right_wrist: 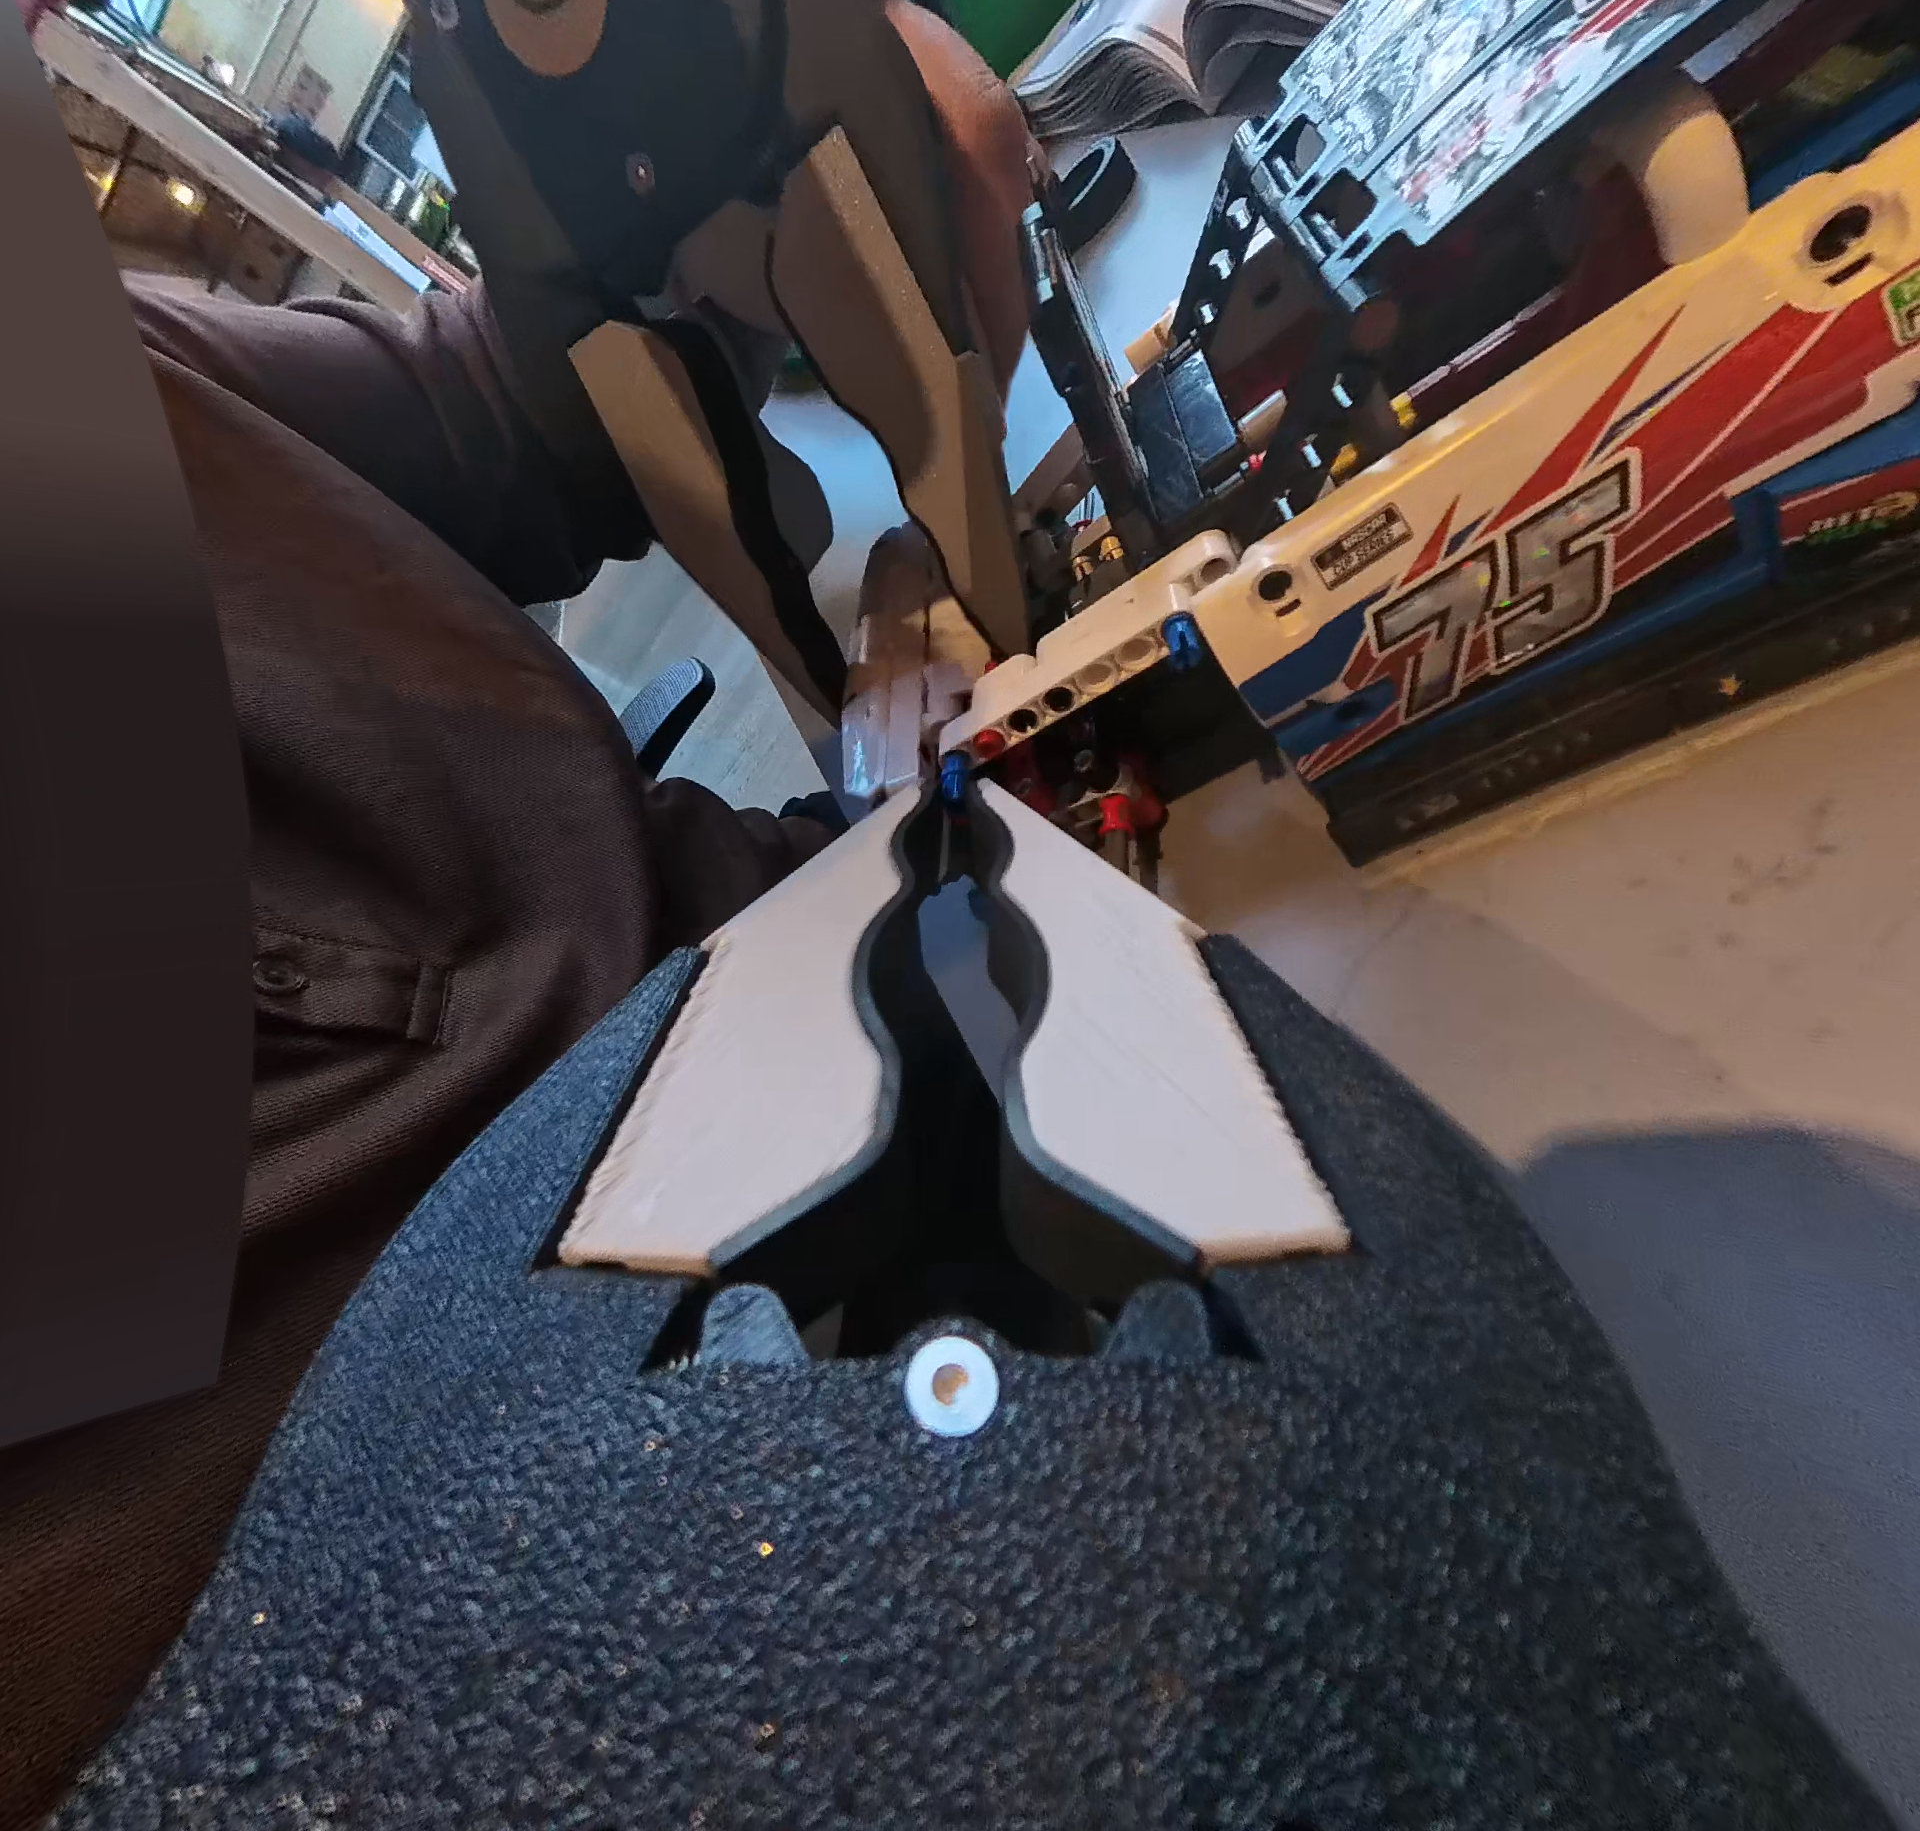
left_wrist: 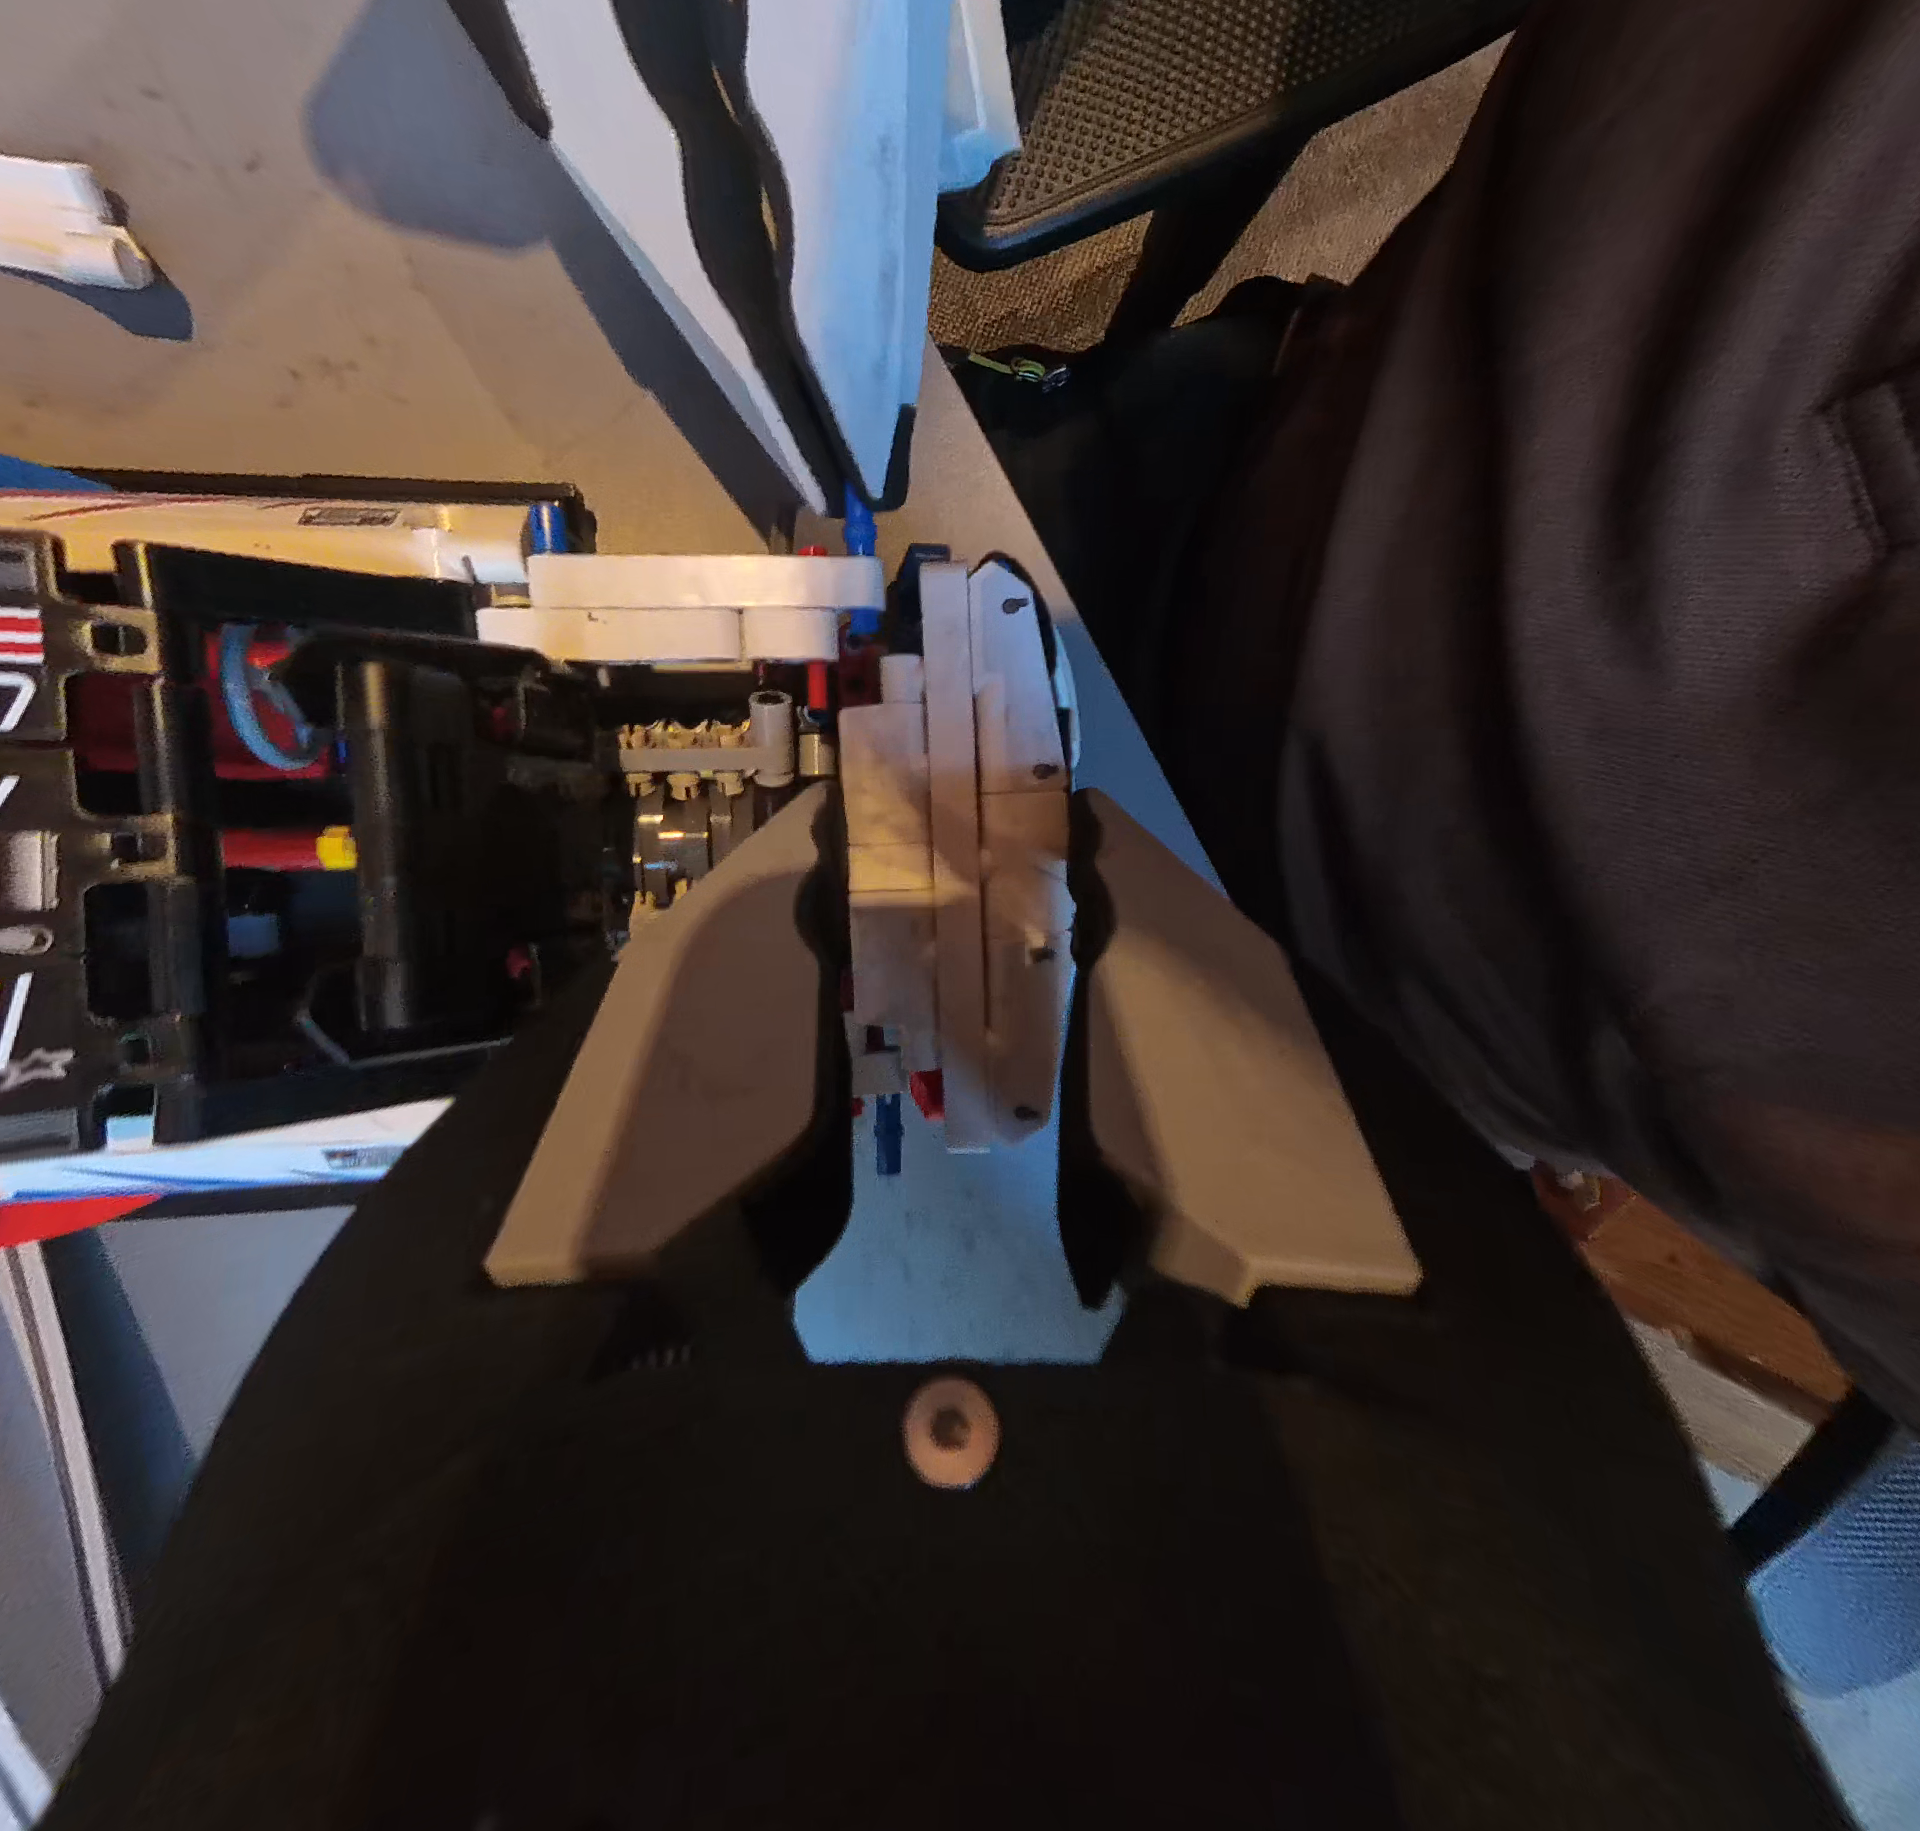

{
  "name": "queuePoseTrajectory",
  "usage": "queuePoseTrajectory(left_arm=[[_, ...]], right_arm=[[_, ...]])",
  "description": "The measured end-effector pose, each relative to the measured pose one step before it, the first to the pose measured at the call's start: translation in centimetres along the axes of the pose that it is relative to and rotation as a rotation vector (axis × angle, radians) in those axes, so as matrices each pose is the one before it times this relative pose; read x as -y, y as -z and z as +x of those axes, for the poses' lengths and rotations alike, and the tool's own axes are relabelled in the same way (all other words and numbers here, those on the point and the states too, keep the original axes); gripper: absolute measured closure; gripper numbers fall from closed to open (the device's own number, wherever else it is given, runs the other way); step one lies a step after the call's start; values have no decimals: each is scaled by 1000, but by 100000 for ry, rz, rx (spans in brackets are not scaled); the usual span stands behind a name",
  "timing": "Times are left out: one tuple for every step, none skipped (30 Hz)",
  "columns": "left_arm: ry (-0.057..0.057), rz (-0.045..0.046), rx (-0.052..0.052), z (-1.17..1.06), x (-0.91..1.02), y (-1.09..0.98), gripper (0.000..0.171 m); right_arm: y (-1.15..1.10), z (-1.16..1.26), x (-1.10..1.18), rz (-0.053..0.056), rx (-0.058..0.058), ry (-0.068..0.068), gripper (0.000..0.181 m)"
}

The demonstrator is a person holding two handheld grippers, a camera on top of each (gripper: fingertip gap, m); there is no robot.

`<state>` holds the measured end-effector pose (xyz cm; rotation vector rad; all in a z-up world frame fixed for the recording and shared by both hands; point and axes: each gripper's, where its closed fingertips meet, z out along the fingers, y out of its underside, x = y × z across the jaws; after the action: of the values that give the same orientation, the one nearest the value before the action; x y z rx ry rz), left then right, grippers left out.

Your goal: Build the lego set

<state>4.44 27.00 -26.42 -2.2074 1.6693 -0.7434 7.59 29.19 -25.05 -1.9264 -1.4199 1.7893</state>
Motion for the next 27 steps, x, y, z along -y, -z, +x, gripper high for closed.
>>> queuePoseTrajectory(left_arm=[[1293,804,-211,-68,3,112,131],[900,691,-370,-69,59,42,131],[620,102,-377,-74,48,-25,131],[126,-591,551,-197,12,-87,131],[-461,-856,-49,-83,2,-93,131],[-476,-387,-602,43,74,-60,131],[-552,-253,-196,-6,51,0,131],[-151,-402,-265,-10,-6,33,131],[-83,197,-66,-58,38,71,131],[0,435,-33,-38,19,92,131],[-413,351,317,-36,-30,73,131],[-601,595,581,-24,-26,33,131],[-202,654,533,16,-14,-35,131],[-185,857,644,5,34,-73,131],[-237,614,929,-4,-28,-46,131],[-180,1182,1208,-11,20,5,131],[-102,1228,1211,-14,1,37,131],[49,1019,959,25,-46,44,131],[379,598,717,30,-63,60,131],[-15,553,977,-15,-3,40,131],[-188,336,983,1,29,-19,131],[-259,-73,976,2,23,11,131],[-701,-105,1269,12,15,27,131],[-358,-428,784,87,-17,10,131],[-556,-501,489,136,-23,47,131],[-862,-368,1254,25,-13,33,131],[-538,-696,586,84,-77,43,131]], right_arm=[[14,-14,-2,65,390,-394,177],[-31,-16,-12,14,472,-346,177],[-36,-12,-9,4,567,-331,177],[-43,-14,0,-34,695,-454,177],[-48,-12,-17,-169,591,-368,177],[-34,-7,-20,-182,308,-111,177],[-13,8,-23,-235,-8,115,177],[-10,3,-13,-188,-155,281,177],[-14,7,-36,-281,-224,396,177],[-7,0,-30,-271,-50,346,177],[-6,-4,1,-129,343,50,177],[-6,-13,0,-153,560,-262,177],[-33,-15,-10,-173,532,-310,177],[-43,-5,-19,-245,365,-228,177],[-44,10,-46,-452,173,-138,177],[-16,1,-13,-357,201,-40,177],[-26,-20,-6,-242,155,78,177],[-41,-9,-13,-339,61,99,177],[-58,-25,3,-294,221,-70,177],[-66,-32,7,-217,321,-78,177],[-57,-3,-16,-330,274,-66,177],[-20,-4,0,-370,429,-218,177],[27,-40,28,-186,519,-284,177],[13,-41,32,-107,200,-11,177],[-26,3,-16,-320,-381,343,177],[-37,-1,-24,-282,-575,511,177],[-34,-27,2,-88,-355,324,177]])
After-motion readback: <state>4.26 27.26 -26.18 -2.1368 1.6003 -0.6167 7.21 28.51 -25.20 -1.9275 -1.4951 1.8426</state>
